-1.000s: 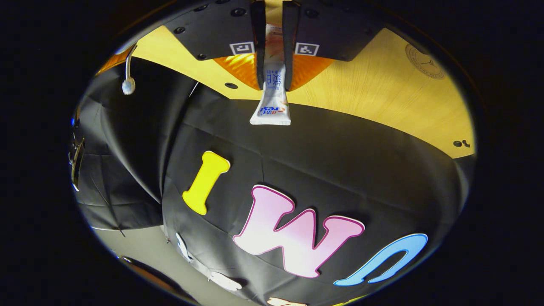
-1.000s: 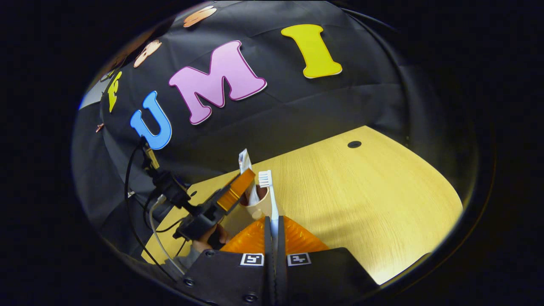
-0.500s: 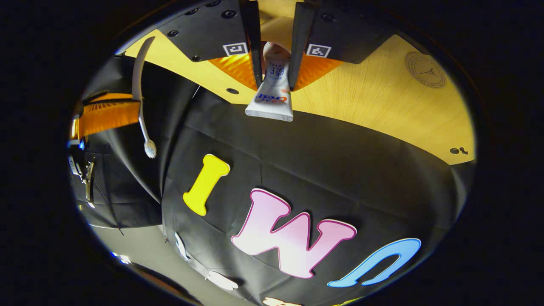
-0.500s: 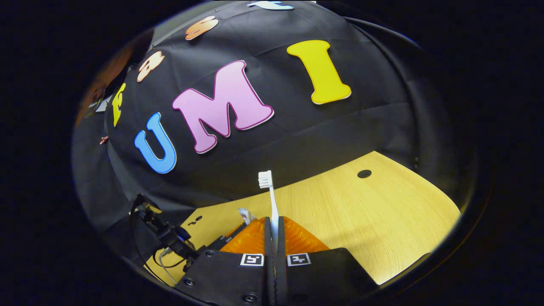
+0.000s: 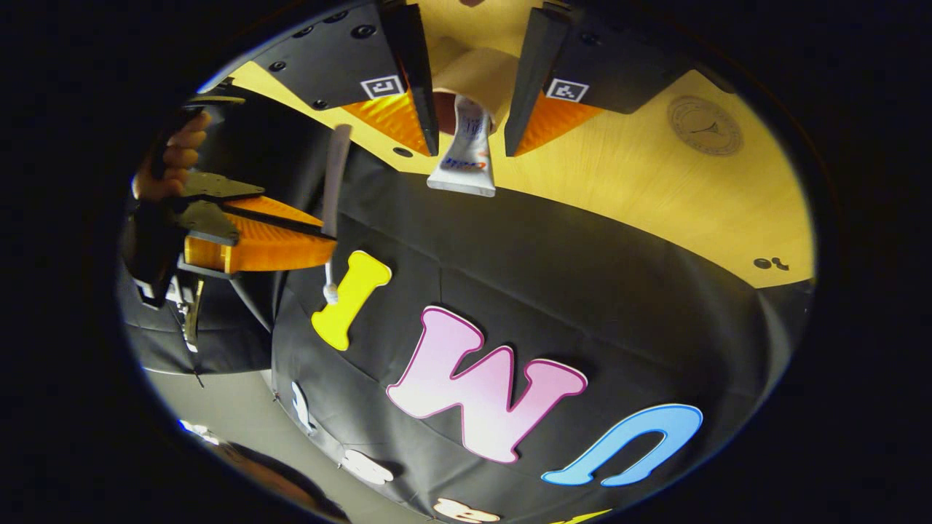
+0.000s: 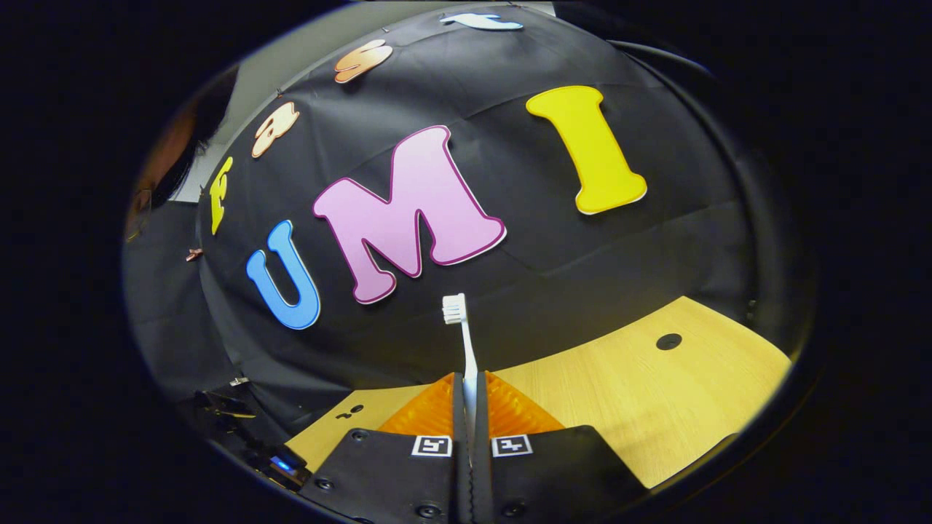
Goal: Put the toothbrush and toothpaste on the desktop into the cup, then pick up the cup and place it on the coaster on the desktop.
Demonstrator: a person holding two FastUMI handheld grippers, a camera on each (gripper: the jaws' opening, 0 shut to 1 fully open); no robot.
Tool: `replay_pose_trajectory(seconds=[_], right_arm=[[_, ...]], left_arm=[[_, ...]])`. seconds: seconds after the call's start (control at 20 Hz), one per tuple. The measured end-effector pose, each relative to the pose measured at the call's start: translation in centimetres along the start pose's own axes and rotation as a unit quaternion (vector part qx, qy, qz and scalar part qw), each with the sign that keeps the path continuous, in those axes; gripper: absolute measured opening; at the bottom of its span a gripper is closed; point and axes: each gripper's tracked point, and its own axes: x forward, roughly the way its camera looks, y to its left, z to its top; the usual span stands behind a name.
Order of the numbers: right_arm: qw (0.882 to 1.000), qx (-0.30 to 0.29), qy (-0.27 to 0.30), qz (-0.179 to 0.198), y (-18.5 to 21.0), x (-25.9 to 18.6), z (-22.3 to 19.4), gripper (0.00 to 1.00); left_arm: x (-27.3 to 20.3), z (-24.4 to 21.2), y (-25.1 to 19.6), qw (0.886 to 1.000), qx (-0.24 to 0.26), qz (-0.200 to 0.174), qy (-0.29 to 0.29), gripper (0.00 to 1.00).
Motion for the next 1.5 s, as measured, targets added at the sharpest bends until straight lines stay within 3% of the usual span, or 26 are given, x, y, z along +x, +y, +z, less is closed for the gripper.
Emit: replay_pose_trajectory(seconds=[0.25, 0.7, 1.5], right_arm=[[1.000, -0.013, 0.007, 0.001, -0.5, 2.7, -2.4, 0.05], [0.998, -0.049, 0.039, 0.002, -0.9, 4.0, -6.9, 0.05], [0.994, -0.066, 0.078, -0.037, -3.5, 3.0, -11.0, 0.08]], left_arm=[[-4.5, -0.1, 1.1, 1.000, -0.004, 0.023, 0.013, 0.62], [-10.6, -1.2, 3.4, 0.996, -0.018, 0.070, 0.049, 0.63], [-13.7, -0.5, 4.4, 0.993, 0.001, 0.107, 0.046, 0.63]])
